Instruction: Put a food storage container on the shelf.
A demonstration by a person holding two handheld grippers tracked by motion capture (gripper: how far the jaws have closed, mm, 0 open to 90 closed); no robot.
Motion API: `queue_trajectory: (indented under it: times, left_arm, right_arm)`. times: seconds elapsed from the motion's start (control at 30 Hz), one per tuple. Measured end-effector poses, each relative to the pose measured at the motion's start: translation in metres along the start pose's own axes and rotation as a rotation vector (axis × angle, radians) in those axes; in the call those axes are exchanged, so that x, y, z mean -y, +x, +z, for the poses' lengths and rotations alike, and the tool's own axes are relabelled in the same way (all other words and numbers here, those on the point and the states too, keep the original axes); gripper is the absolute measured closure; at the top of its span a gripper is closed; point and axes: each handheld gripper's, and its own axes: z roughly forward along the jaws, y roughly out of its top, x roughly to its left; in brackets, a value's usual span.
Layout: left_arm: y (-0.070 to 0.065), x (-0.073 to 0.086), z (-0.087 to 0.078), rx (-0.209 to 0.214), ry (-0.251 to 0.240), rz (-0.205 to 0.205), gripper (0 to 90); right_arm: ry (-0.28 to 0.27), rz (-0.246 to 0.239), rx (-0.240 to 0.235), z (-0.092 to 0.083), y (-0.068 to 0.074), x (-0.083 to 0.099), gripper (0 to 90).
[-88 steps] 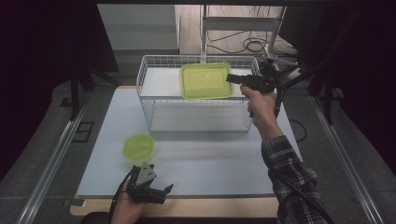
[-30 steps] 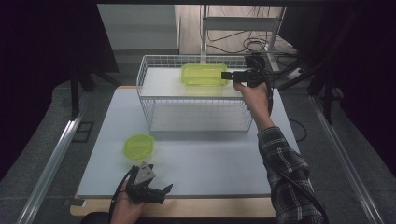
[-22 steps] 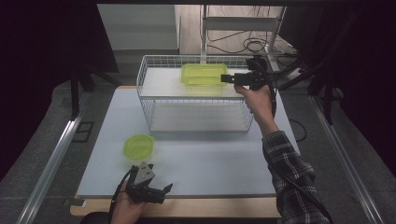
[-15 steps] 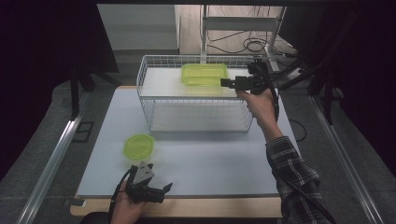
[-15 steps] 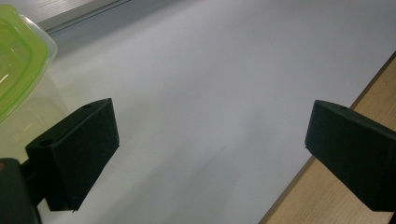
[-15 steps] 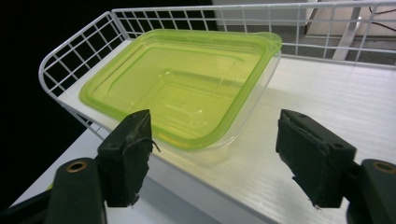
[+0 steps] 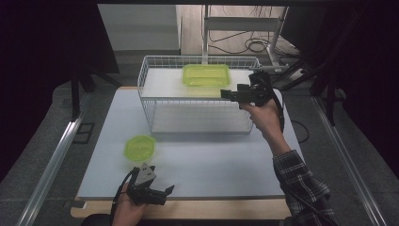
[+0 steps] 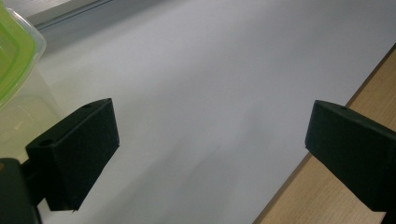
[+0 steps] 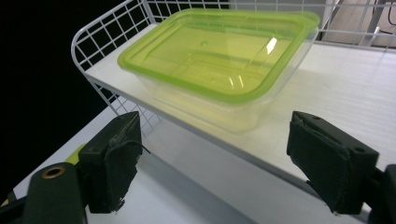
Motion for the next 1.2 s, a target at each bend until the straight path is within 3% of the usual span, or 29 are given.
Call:
queue_trajectory:
  times: [0.77, 1.2]
  left_arm:
    - [-0.002, -0.001, 0.001, 0.013, -0.003, 0.007, 2.5]
    - [-0.002, -0.001, 0.001, 0.015, 0.004, 0.0, 2.6]
  right_arm:
    - [0.048, -0.077, -0.008, -0.013, 0.005, 0.06, 7.8]
    - [0.073, -0.114, -0.041, -0.017, 0.01, 0.1, 1.4]
